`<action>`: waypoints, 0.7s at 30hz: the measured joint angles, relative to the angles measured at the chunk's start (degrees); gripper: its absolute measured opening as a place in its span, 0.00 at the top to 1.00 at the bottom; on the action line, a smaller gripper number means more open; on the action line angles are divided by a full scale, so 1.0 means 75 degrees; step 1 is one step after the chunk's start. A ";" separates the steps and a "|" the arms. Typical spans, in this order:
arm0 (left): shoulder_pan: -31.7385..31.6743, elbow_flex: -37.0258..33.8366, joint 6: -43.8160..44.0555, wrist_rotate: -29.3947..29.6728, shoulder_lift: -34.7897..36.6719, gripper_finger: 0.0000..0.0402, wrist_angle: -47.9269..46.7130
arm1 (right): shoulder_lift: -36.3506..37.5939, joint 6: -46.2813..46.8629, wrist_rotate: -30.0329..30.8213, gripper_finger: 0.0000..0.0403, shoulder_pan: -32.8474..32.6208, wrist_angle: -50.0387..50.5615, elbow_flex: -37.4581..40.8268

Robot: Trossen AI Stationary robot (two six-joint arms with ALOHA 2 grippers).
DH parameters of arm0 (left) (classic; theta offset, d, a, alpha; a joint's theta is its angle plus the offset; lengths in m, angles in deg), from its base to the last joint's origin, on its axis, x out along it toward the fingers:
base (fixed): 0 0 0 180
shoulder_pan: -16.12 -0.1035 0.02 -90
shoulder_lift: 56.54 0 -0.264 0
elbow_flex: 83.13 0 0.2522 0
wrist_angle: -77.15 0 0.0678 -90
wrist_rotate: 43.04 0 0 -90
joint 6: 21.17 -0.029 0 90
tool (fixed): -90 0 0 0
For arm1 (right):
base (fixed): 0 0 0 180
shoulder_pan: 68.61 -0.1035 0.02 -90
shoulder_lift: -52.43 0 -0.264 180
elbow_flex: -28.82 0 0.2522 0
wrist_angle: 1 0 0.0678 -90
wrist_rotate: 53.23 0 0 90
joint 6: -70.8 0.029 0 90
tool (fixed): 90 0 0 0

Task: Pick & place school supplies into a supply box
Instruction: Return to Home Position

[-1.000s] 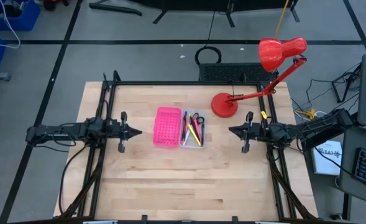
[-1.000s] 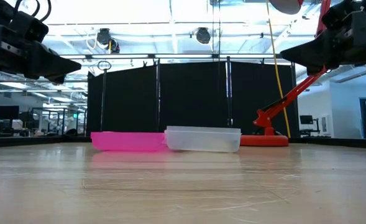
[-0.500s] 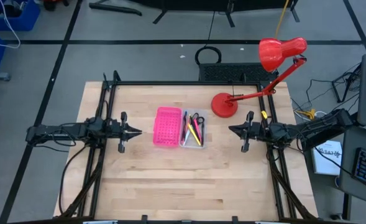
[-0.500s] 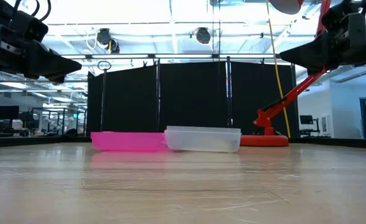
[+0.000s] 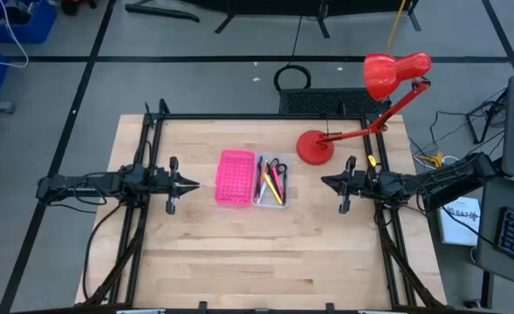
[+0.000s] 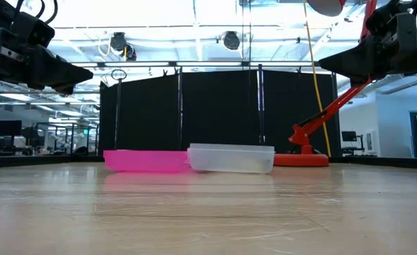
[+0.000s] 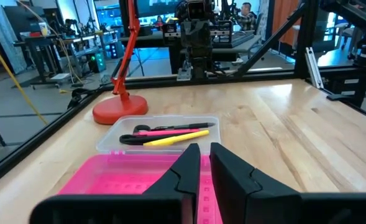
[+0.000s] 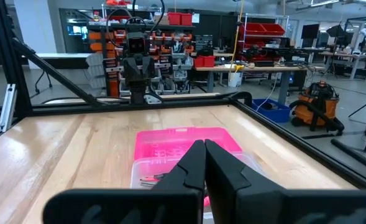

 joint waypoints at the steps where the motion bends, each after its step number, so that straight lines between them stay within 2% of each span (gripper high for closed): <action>1: 0.0000 0.0000 0.0000 0.0000 0.0000 0.88 0.0001 | 0.0000 0.0000 0.0000 1.00 0.0000 0.0000 0.0000; 21: 0.0000 -0.0001 -0.0003 -0.0009 0.0000 0.88 0.0015 | 0.0000 -0.0222 -0.0003 1.00 0.0000 -0.0002 0.0000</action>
